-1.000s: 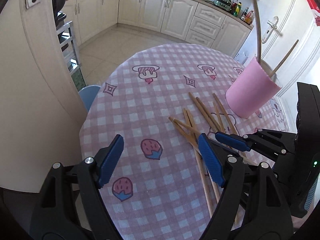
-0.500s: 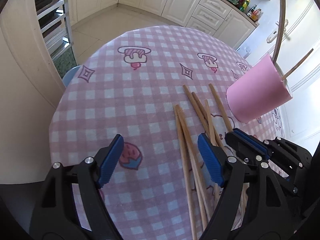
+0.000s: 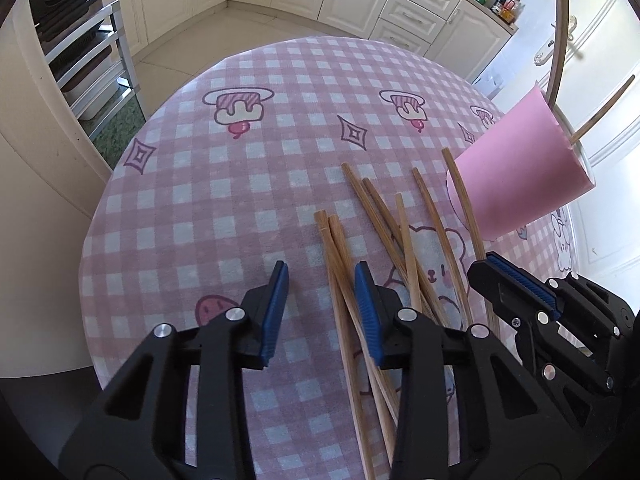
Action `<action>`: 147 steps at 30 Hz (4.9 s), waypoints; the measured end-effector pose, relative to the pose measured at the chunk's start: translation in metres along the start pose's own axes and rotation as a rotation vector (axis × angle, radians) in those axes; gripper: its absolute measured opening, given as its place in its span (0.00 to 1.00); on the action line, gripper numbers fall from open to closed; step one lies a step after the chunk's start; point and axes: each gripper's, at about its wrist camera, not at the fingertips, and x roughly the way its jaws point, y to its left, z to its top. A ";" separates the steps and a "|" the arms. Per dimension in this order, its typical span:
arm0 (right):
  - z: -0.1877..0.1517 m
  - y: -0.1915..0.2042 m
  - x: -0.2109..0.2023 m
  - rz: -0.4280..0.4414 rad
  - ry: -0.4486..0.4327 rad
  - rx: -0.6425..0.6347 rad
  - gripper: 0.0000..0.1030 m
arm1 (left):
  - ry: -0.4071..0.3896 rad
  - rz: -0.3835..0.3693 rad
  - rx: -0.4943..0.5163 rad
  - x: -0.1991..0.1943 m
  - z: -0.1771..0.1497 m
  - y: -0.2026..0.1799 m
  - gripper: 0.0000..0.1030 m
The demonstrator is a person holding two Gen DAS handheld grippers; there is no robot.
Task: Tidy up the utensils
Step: 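Move both tools back to the chopstick pile and close each on a chopstick, then lift the held chopsticks upright with both tools and bring them over the cup, then lower both chopsticks into the pink cup and open both tools, then return both tools to the chopstick pile and close each on a chopstick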
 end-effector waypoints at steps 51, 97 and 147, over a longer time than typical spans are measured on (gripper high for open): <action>0.006 0.000 -0.157 -0.043 -0.386 0.040 0.04 | -0.527 -0.264 0.191 -0.205 -0.023 -0.077 0.06; 0.049 -0.062 -0.138 -0.208 -0.604 0.150 0.04 | -0.660 -0.237 0.236 -0.162 0.046 -0.109 0.06; -0.026 -0.041 -0.144 -0.139 -0.521 0.237 0.26 | -0.509 -0.096 0.225 -0.164 -0.019 -0.066 0.74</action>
